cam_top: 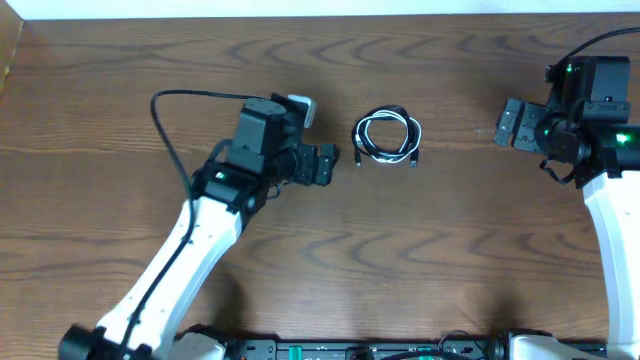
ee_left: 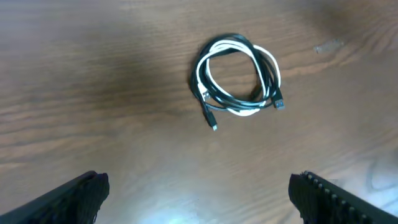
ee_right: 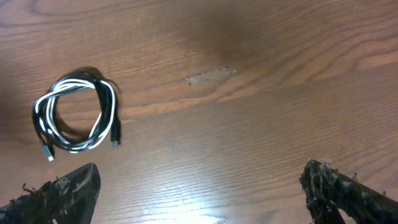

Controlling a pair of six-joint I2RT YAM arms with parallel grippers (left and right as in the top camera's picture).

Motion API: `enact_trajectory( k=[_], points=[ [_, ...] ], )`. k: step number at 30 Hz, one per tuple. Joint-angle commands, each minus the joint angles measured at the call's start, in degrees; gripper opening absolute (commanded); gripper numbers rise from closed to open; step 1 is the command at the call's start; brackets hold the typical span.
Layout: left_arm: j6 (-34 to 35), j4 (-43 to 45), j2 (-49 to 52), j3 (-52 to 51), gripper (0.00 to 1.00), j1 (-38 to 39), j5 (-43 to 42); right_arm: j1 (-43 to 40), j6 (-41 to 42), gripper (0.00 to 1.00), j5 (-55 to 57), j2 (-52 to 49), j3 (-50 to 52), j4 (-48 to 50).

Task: Untangle cables
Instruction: 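Lower the left gripper over the black and white cable coil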

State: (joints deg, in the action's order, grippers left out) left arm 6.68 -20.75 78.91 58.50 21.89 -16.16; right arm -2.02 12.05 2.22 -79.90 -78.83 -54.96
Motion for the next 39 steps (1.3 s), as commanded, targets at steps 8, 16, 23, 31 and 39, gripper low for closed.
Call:
enact_trajectory(
  k=[8, 16, 23, 31, 39],
  points=[
    [7.0, 11.3, 10.7, 1.0, 0.98, 3.6, 0.1, -0.7, 1.6, 0.99, 1.9, 0.0, -1.0, -0.1],
    [7.0, 18.6, 14.6, 1.0, 0.98, 5.1, 0.6, -0.7, 0.5, 0.99, 1.9, 0.0, -1.0, 0.6],
    [8.7, 20.8, 18.0, 1.0, 0.98, 6.0, 0.8, -0.7, -0.1, 0.99, 1.7, 0.0, -1.0, 0.8],
    [8.7, 11.5, 18.0, 1.0, 0.98, 7.4, 0.8, -0.4, 3.8, 0.99, -0.1, 0.0, -1.0, 5.1],
    [9.3, 14.0, 18.0, 3.9, 0.98, 7.5, 3.5, -0.1, 3.7, 0.99, -0.3, 0.0, -1.0, 7.1]
  ],
)
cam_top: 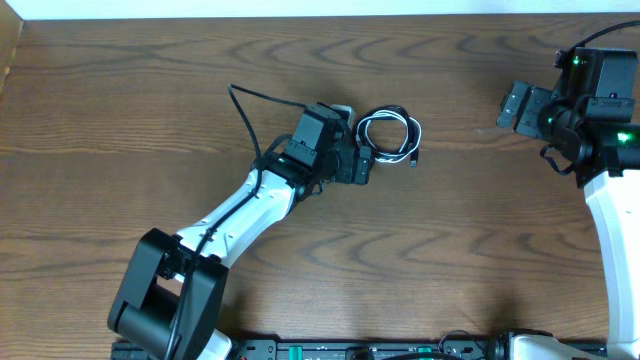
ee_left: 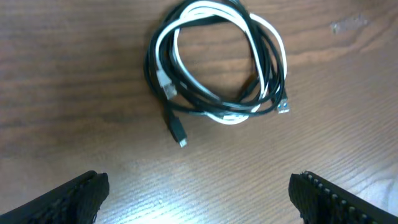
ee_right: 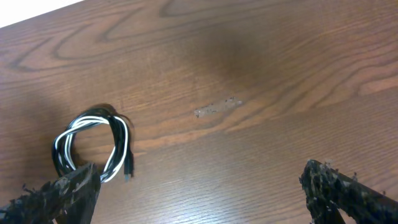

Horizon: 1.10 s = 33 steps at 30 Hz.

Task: Untangle cables
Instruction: 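Lower the left gripper over the black and white cable coil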

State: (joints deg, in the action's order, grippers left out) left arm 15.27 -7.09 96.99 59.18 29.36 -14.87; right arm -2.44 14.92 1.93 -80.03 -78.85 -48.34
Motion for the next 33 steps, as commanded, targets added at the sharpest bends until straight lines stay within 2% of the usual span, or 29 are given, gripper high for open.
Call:
enact_trajectory(
  k=[1, 9, 12, 20, 30, 33],
  points=[
    [0.7, 0.3, -0.1, 3.7, 0.98, 0.0, 2.2, 0.3, 0.8, 0.99, 0.1, 0.1, -0.9, 0.8],
    [0.7, 0.3, 0.0, 4.5, 0.98, 0.0, 2.5, 0.3, 0.2, 0.99, 0.6, 0.1, -0.9, 1.5],
    [0.7, 1.0, 0.2, 4.5, 0.98, 0.0, 4.1, 0.3, -2.5, 0.99, 0.7, 0.1, -0.5, 2.3],
    [0.7, 13.8, 5.3, 4.6, 0.98, 0.0, 2.1, 0.3, -7.1, 0.99, -0.6, 0.1, 4.2, 5.6],
    [0.5, 19.0, 10.2, 4.6, 0.98, 0.0, 4.4, 0.3, -7.4, 0.99, -8.5, 0.1, 5.6, 4.3],
    [0.5, 20.7, 12.0, 4.6, 0.98, 0.0, 4.4, 0.3, -11.3, 0.99, -10.8, 0.1, 5.7, 3.3]
  ],
)
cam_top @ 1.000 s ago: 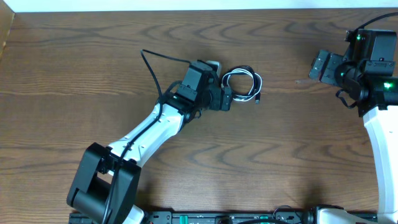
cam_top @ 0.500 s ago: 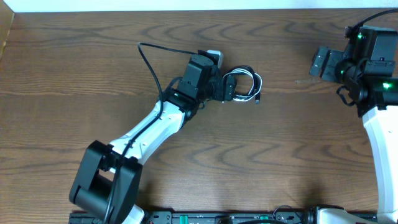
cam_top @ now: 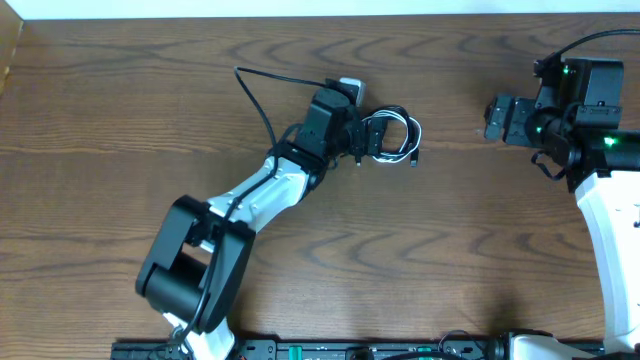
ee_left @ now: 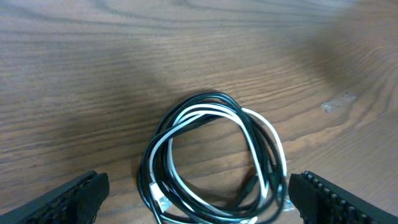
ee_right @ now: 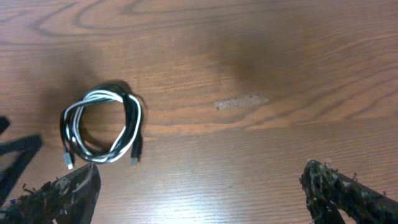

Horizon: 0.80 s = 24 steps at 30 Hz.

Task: Untangle cables
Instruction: 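Lower the left gripper over the black and white cable coil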

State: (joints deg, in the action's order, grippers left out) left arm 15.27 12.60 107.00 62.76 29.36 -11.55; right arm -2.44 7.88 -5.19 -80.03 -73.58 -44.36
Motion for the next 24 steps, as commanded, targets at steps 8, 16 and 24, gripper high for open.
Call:
enact_trajectory(
  k=[8, 16, 24],
  points=[
    [-0.2, 5.8, 6.9, 1.0, 0.98, 0.5, 1.9, 0.3, -7.3, 0.99, -9.2, 0.1, 0.6, -1.6],
    [-0.6, 5.9, 8.7, 1.0, 0.98, 2.6, 4.4, 0.3, -7.3, 0.99, -10.4, 0.2, 0.6, -3.0],
    [-5.4, 2.8, 8.8, 1.0, 0.97, 4.5, 8.6, 0.3, -7.3, 0.99, -10.4, 0.3, 0.6, -3.4]
  ],
)
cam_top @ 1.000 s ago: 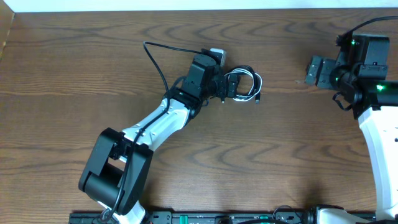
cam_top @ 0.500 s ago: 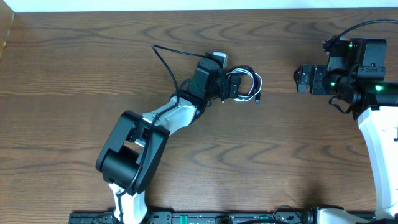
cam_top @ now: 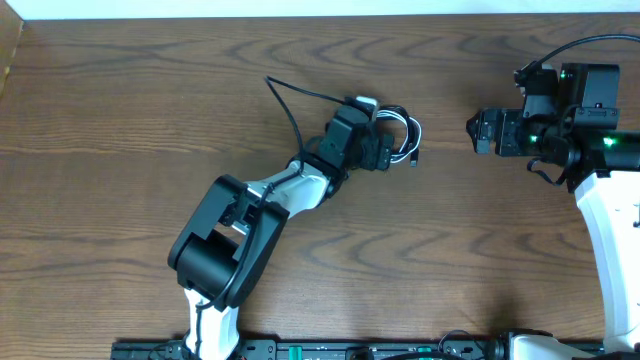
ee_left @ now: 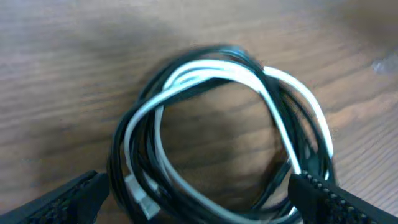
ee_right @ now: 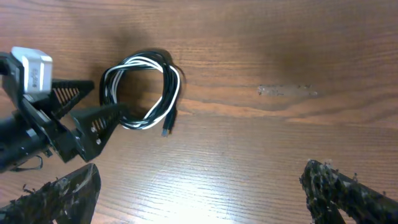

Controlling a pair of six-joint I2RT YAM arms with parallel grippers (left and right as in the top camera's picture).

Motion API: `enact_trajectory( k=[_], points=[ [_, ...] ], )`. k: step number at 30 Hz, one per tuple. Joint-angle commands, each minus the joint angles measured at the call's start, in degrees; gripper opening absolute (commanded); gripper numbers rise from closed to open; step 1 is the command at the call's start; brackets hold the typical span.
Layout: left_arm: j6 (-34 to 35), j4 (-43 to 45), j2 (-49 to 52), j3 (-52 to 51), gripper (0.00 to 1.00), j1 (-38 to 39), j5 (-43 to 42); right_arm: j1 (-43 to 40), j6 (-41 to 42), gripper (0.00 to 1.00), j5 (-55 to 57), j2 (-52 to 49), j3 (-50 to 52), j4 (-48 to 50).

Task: Untangle cables
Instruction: 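Lower the left gripper over the black and white cable coil, then close the left gripper on the cable coil and lift it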

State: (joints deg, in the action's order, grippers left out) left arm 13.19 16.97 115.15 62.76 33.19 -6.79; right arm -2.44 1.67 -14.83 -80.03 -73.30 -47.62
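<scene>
A coil of black and white cables (cam_top: pixel 400 138) lies on the wooden table, wound together in one small ring (ee_left: pixel 217 137) (ee_right: pixel 143 93). My left gripper (cam_top: pixel 378 152) is open and right at the coil's near-left side, its fingers (ee_left: pixel 68 199) wide on either side of the ring's lower part. A white plug end (ee_left: pixel 140 193) shows between them. My right gripper (cam_top: pixel 480 133) is open and stands apart to the right of the coil, with only bare table between its fingertips (ee_right: pixel 199 193).
The wooden table (cam_top: pixel 120 150) extends all round the coil. A pale scuff mark (ee_right: pixel 286 91) lies on the wood right of the coil. The left arm (cam_top: pixel 260 195) stretches diagonally from the front toward the coil.
My left gripper has moved in closer, so the coil now fills its view and sits between its open fingers. My right gripper has shifted a little left toward the coil.
My left gripper was open well left of the coil, the right one open at the far right. Then the left one stood beside the coil, then at its edge. Now its open fingers straddle the coil, which has not moved.
</scene>
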Motion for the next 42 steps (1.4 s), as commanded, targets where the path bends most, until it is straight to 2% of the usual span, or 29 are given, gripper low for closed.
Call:
enact_trajectory(
  k=[1, 4, 7, 9, 16, 21, 22, 23, 28, 29, 42],
  points=[
    [-3.3, -2.4, 0.6, 1.0, 0.97, 0.8, 5.0, 0.3, -1.2, 0.99, -0.8, 0.3, 0.3, -0.2],
    [-3.3, -2.6, 0.6, 1.0, 0.92, 0.7, 5.4, 0.3, -1.8, 0.99, -0.8, 1.0, 0.3, -0.9],
    [-3.3, -2.8, 0.6, 1.0, 0.91, 0.7, 5.4, 0.3, -1.8, 0.99, -0.8, 1.4, 0.3, -1.0],
    [-2.6, -3.5, 0.6, 1.0, 0.83, 0.7, 5.3, 0.3, -1.8, 0.99, -0.8, 2.1, 0.3, -1.3],
    [-1.6, -6.1, 1.0, 1.0, 0.77, 0.8, 5.3, 0.3, -2.2, 0.99, -0.8, 4.1, 0.3, -2.0],
    [2.0, -6.3, 1.8, 1.0, 0.54, 0.9, 2.2, 0.3, -2.7, 0.99, -0.8, 4.9, 0.3, -2.8],
    [2.2, -6.4, 1.8, 1.0, 0.46, 1.0, 1.8, 0.3, -2.7, 0.99, -0.7, 4.9, 0.3, -3.0],
    [2.6, -6.4, 1.8, 1.0, 0.28, 1.2, 0.7, 0.3, -2.6, 0.99, -0.8, 4.9, 0.3, -3.4],
    [7.8, -6.0, 1.6, 1.0, 0.19, 1.3, -2.3, 0.3, -2.6, 0.99, -0.4, 4.9, 0.3, -3.7],
    [8.0, -6.0, 1.1, 1.2, 0.14, 1.3, -4.4, 0.3, -2.5, 0.99, 0.5, 4.9, 0.3, -4.1],
    [8.1, -9.3, -14.3, 1.7, 0.14, 1.3, -6.1, 0.2, -0.9, 0.99, 2.9, 4.9, 0.3, -6.8]
  ],
)
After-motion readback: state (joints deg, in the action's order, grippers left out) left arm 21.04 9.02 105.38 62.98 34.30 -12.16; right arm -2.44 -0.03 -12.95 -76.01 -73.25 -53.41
